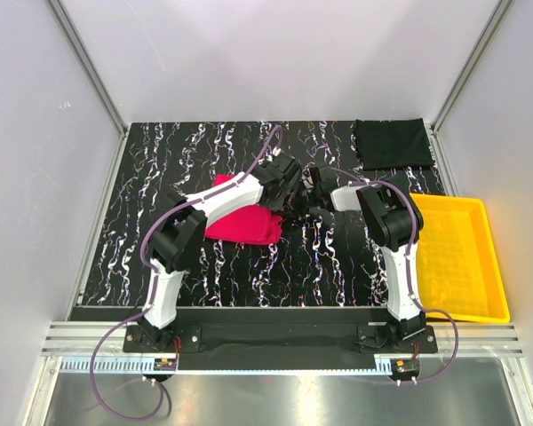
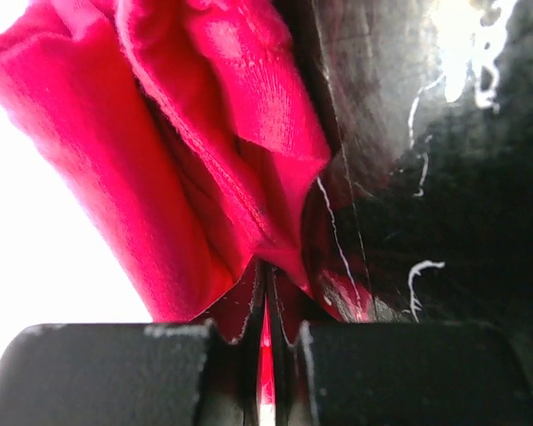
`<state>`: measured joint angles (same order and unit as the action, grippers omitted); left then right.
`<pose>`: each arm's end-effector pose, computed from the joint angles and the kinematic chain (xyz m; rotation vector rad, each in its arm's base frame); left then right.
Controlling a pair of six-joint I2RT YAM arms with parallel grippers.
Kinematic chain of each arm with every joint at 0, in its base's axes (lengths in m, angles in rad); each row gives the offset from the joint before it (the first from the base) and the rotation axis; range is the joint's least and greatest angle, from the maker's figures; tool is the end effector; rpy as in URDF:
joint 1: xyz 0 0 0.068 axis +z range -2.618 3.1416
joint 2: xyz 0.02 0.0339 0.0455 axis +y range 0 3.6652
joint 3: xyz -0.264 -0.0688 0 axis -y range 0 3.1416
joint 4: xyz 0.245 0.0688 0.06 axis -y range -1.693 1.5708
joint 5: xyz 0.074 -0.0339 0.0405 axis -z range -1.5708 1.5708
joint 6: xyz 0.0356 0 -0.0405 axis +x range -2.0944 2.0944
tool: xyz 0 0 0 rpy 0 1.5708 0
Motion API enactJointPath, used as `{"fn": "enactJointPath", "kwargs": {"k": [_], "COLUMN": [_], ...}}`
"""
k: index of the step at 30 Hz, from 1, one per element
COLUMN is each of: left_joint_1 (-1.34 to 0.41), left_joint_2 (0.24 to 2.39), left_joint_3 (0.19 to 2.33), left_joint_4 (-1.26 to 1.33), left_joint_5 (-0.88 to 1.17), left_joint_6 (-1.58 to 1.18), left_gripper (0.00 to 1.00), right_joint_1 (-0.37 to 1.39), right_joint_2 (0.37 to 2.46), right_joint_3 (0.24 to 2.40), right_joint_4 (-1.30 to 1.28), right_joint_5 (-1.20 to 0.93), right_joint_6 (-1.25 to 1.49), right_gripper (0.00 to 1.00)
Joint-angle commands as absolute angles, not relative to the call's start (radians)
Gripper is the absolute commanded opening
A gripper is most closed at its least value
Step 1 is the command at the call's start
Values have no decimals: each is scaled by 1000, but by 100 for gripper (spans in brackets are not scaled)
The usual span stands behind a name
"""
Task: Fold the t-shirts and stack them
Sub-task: Fold the tshirt
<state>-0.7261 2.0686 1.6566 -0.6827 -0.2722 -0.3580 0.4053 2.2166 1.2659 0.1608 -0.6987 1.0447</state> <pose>0.3385 -0.2878 0.2061 0.3905 2.5691 -0.0204 0.3966 0.1951 0.0879 0.4528 2.6243 1.4369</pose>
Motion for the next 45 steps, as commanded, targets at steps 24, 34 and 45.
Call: {"fn": "enactJointPath", "kwargs": {"k": [24, 34, 45], "left_joint_1": [-723, -686, -600], "left_joint_2": [2112, 2096, 1742], "left_joint_3": [1827, 1784, 1524], "left_joint_4": [-716, -715, -576], "left_joint_5": [-126, -17, 268], "left_joint_6": [-364, -319, -324], "left_gripper": [6, 31, 43], "right_joint_1": [420, 405, 249], "right_joint_2": [2220, 2129, 1985], "right_joint_3": [1269, 1347, 1387], "right_joint_4": [8, -164, -368], "right_joint_5": [-537, -488, -529], "right_joint_6": [951, 838, 698], "right_gripper": [7, 11, 17]}}
